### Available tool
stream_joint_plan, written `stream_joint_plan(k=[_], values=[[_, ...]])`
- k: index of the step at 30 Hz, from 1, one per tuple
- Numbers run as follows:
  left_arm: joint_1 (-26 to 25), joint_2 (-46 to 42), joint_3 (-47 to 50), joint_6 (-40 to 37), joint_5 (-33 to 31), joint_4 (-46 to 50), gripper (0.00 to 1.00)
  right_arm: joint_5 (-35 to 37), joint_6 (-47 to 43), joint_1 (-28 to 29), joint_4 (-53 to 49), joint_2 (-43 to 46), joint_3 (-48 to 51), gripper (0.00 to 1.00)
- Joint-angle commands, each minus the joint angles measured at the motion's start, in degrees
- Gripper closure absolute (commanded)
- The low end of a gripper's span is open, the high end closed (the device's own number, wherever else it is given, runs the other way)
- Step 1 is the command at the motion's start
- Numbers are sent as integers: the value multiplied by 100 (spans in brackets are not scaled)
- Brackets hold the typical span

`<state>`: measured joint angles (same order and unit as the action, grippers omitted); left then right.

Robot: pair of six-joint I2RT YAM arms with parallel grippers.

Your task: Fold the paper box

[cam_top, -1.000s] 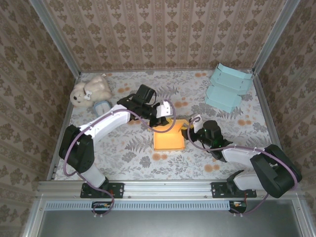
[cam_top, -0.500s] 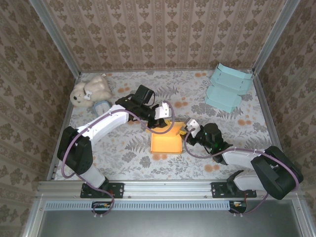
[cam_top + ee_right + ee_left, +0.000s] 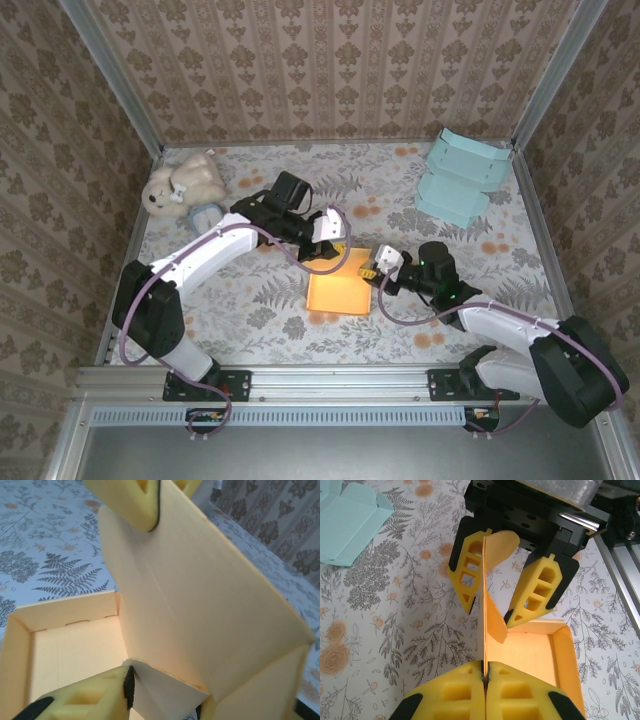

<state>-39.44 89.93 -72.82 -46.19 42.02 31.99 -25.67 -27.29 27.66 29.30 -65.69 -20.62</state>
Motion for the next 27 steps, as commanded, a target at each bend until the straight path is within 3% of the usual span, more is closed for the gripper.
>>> stream_joint_plan(k=[1, 12, 19, 20, 26, 27], values=[[-109, -286, 116, -114, 439, 85, 97, -633, -347, -54, -548, 228, -340, 66], [-147, -398, 179, 61, 291, -58, 93, -778, -419, -123, -1145, 495, -425, 82], [-159, -607, 466, 568, -71, -742, 74, -677, -428, -171, -1141, 265, -469, 89], [-154, -677, 558, 695, -155, -908, 65, -676, -432, -182, -1129, 227, -469, 89], [-171, -1391, 1433, 1803, -479, -2233, 50, -719, -435, -208, -1109, -11, -539, 93], [-169, -1552, 1625, 2081, -791, -2537, 47, -732, -435, -208, -1109, -38, -547, 93]])
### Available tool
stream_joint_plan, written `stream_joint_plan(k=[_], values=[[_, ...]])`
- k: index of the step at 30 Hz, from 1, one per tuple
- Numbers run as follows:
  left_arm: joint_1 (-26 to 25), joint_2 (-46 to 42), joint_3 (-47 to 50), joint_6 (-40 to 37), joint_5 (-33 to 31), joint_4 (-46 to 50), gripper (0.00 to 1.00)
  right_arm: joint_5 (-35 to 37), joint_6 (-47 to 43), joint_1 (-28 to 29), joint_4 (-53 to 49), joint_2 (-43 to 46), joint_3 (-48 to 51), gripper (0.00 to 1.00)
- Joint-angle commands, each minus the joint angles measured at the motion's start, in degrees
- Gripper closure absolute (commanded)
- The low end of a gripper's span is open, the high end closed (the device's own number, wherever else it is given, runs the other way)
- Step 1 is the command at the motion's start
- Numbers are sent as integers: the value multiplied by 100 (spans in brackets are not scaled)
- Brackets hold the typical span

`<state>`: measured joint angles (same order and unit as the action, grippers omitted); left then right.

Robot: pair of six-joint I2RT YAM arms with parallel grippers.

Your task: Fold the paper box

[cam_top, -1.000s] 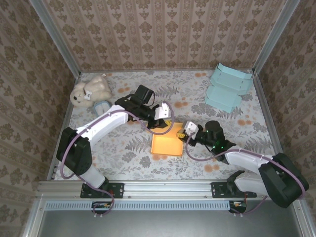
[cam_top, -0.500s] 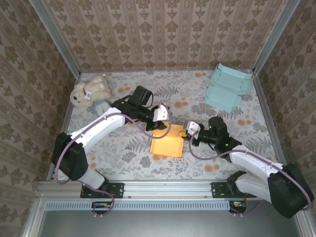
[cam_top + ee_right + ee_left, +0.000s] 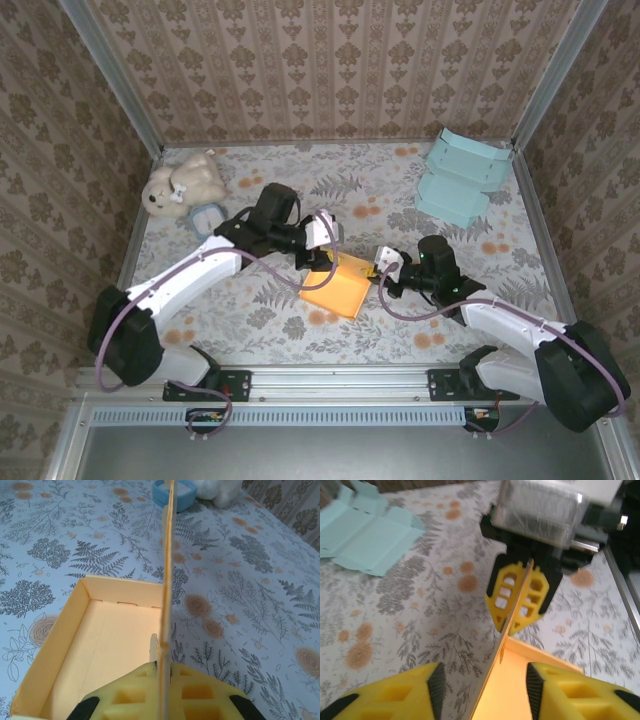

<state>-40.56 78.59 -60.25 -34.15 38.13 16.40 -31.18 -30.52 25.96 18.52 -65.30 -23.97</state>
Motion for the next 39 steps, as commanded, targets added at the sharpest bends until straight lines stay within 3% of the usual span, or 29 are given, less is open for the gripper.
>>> stream_joint_plan(k=[1, 5, 8, 11, 14, 23, 39], values=[[-63, -605, 525, 1140, -617, -1249, 44, -189, -112, -38, -31, -95, -222, 93], [-20, -1325, 1134, 2791, -2367, -2275, 24, -203, -123, -32, -56, -80, -231, 93], [300, -1623, 1317, 4575, -3612, -2270, 0, -217, -121, -38, -75, -62, -240, 93], [837, -1510, 1158, 6199, -3496, -1752, 0, -248, -122, -37, -97, -101, -264, 93], [1174, -1137, 532, 7306, -3583, -503, 0, -266, -122, -33, -128, -110, -275, 93], [1252, 27, -121, 8877, -2706, -17, 0, -292, -140, -38, -158, -106, -266, 93], [604, 622, -92, 9139, -2644, -226, 1, -302, -112, -20, -169, -106, -275, 92]])
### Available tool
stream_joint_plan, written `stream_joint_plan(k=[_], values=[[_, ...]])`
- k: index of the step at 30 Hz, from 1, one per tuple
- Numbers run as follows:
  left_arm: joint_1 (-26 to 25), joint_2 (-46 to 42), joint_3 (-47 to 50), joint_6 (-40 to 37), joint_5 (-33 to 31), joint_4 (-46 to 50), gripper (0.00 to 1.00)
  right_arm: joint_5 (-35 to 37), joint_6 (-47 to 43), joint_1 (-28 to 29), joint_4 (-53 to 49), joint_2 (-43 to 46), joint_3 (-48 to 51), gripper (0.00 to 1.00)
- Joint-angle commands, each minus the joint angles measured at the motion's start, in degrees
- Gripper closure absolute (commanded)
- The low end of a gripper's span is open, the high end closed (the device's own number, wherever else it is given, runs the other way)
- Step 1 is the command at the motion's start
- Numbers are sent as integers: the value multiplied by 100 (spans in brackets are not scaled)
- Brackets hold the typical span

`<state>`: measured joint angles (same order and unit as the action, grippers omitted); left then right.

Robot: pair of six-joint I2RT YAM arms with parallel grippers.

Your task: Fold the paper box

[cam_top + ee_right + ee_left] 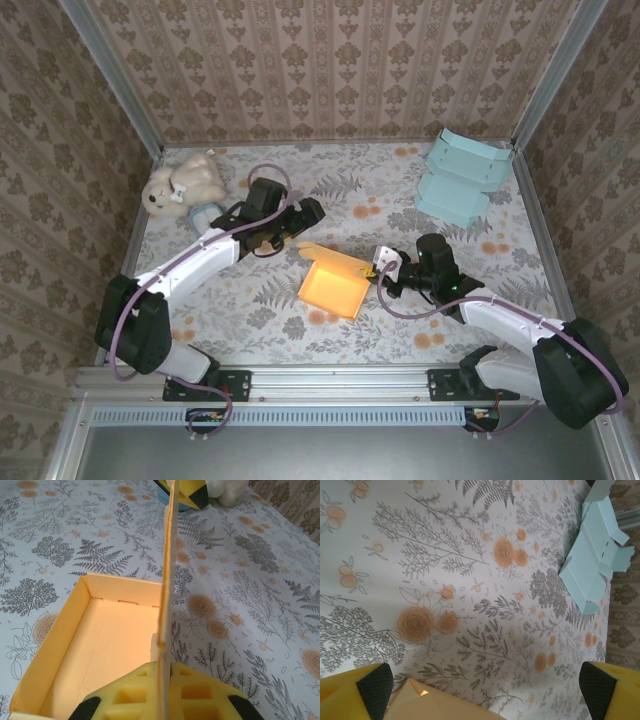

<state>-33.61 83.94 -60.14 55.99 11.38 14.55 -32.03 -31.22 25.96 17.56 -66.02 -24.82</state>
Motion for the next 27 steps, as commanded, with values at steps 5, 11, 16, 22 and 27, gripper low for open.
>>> stream_joint_plan(k=[5, 11, 16, 22, 27], values=[[-298, 88, 14, 131, -235, 73, 2, -168, -43, -5, -73, -58, -208, 92], [-370, 78, 187, 231, -258, 27, 3, -81, -51, 41, -94, -65, -214, 92], [-521, 104, 220, 193, -355, 57, 3, -13, -51, 76, -107, -50, -208, 92], [-661, 136, 237, 285, -361, 71, 3, 226, -66, 146, -145, -65, -216, 92], [-844, 97, 237, 385, -517, 109, 3, 427, -151, 267, -235, -104, -258, 92]])
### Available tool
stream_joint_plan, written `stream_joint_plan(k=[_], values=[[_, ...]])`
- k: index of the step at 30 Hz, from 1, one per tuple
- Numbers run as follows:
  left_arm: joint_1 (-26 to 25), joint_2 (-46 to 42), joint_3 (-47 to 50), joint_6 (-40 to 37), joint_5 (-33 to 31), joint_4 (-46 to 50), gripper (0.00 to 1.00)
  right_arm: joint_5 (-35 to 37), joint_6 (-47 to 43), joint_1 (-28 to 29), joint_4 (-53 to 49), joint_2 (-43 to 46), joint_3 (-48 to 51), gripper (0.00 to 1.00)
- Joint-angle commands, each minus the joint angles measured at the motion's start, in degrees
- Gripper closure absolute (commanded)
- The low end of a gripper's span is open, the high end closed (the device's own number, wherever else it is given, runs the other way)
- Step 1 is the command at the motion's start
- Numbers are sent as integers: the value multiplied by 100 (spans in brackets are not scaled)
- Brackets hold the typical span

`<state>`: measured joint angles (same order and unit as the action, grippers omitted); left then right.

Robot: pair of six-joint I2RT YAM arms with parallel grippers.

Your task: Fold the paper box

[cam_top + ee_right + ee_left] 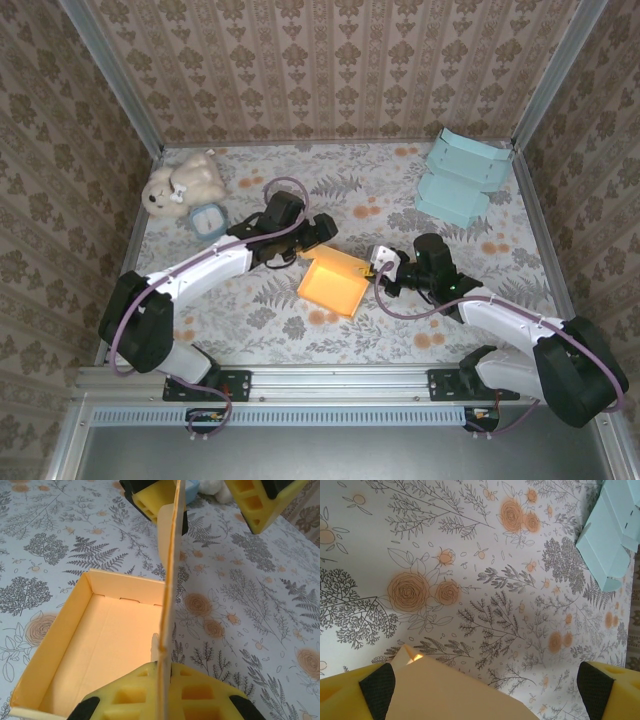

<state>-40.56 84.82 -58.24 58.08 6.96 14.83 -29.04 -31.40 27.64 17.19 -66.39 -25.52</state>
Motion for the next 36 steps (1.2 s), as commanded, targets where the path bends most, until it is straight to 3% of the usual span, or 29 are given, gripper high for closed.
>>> stream_joint_plan(k=[1, 23, 28, 36], values=[[-175, 2, 44, 198, -87, 81, 4, 162, -152, 125, -216, -76, -190, 92], [-490, -21, 362, 389, -426, -52, 22, 903, -407, 623, -623, -238, -348, 87], [-493, -25, 591, 415, -530, -112, 24, 968, -385, 711, -649, -140, -331, 81], [-489, -161, 807, 405, -779, -22, 25, 1185, -259, 775, -759, 126, -268, 61]])
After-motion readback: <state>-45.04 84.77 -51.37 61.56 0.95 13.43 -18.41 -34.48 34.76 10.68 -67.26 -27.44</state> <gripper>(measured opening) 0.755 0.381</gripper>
